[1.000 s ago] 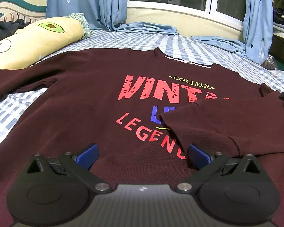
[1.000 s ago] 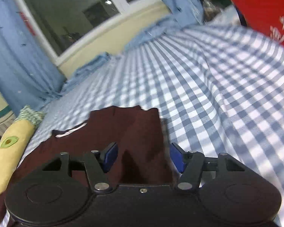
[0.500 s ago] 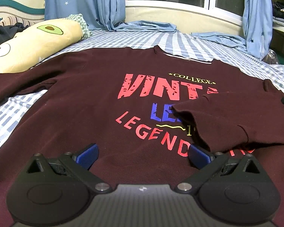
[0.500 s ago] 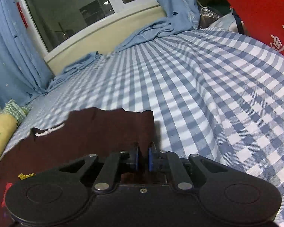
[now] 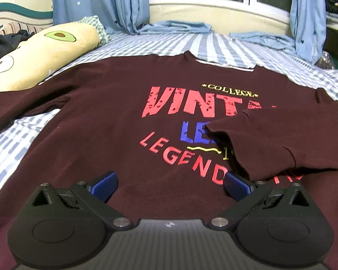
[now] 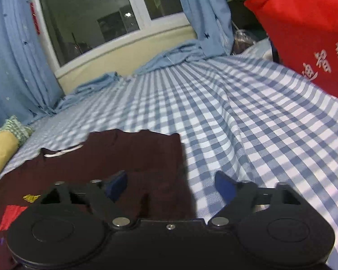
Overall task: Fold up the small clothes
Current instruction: 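Reach the left tool to the other sleeve cuff and grasp it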
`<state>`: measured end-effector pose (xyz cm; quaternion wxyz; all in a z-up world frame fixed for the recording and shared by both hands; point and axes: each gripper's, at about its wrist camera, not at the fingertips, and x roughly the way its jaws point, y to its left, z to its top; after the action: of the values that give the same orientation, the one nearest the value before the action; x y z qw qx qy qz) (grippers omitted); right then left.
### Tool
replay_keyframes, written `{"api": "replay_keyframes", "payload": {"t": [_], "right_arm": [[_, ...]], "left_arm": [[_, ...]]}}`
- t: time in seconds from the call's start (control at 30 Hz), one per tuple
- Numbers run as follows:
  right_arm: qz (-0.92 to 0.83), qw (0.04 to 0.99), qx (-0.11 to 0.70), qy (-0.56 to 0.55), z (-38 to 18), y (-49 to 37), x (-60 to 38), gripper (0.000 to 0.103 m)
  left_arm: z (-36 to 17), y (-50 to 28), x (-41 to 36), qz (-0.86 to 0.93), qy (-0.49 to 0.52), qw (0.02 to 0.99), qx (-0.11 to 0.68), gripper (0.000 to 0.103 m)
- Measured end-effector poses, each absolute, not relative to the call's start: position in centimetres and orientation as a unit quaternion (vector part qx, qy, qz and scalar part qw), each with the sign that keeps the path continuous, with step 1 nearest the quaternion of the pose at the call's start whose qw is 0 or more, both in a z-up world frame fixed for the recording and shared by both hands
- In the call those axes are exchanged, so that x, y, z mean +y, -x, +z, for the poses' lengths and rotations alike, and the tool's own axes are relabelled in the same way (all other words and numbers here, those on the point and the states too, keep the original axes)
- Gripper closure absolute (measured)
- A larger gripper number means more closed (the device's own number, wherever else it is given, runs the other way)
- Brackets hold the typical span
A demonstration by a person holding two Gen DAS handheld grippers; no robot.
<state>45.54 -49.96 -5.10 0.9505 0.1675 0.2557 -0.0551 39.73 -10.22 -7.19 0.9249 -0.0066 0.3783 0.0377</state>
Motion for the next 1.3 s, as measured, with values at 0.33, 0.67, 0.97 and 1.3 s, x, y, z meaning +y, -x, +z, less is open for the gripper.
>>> {"api": "replay_keyframes", "payload": {"t": [0.33, 0.67, 0.97, 1.3], "right_arm": [[0.040, 0.965, 0.227, -0.123, -1.5, -37.7, -40.5, 0.001], [0.078, 0.969, 0.225, -0.058, -3.1, -31.4, -31.1, 0.000], [0.051, 0.962, 0.262, -0.065, -7.2, -29.9, -29.6, 0.000], [0.062, 0.955, 0.278, -0.077, -8.1, -30.3, -29.6, 0.000]], "left_arm": [[-1.7, -33.9, -2.9, 0.048, 0.078, 0.938, 0.334, 0.001], [-0.3, -28.4, 14.9, 0.234, 0.124, 0.929, 0.257, 0.001], [-1.5, -30.0, 25.2, 0.273, 0.158, 0.932, 0.177, 0.001], [-2.5, -34.1, 30.0, 0.283, 0.169, 0.931, 0.159, 0.009]]}}
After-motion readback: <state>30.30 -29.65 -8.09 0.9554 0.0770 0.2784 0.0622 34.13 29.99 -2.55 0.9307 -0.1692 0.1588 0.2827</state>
